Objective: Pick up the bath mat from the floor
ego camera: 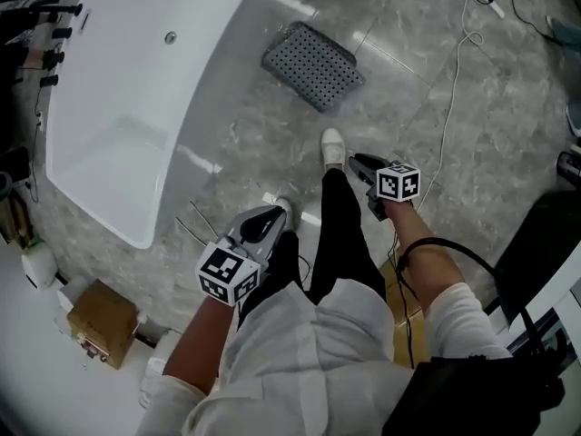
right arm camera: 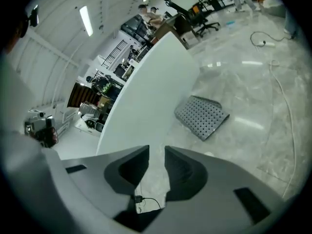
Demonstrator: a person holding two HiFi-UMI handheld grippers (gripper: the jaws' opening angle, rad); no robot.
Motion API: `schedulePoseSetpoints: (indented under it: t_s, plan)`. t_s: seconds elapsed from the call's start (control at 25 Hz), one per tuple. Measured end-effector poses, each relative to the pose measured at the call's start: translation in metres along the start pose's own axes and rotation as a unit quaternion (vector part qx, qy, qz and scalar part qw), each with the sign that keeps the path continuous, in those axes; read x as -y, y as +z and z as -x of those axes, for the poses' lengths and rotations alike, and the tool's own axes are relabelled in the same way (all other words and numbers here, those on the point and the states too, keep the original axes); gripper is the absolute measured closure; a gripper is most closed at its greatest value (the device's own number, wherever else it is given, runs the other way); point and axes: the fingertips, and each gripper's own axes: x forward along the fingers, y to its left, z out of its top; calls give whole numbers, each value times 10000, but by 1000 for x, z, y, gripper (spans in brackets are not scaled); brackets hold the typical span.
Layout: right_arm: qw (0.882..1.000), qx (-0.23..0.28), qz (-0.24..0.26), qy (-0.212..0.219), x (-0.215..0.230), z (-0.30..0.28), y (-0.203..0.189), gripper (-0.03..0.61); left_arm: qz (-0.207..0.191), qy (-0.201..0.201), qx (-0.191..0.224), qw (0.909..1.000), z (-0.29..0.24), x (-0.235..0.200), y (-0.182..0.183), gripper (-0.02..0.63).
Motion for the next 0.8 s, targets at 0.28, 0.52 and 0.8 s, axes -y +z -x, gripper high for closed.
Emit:
schedulePoseSetpoints:
  t_s: [0.28,0.52,0.8]
  plan:
    - [9971,-361,-625,243,125,-110,-2,500,473,-58,-357,9982,-107,-55,-15,604]
    - [9924,-294,-1181,171,224,-200,-14,473,541,-70,-480,9974,-181,-108,-35,604]
    - [9856,-175,-1675,165,292,-277,-48,439,753,-78,-456,9961,-215,-153,-55,604]
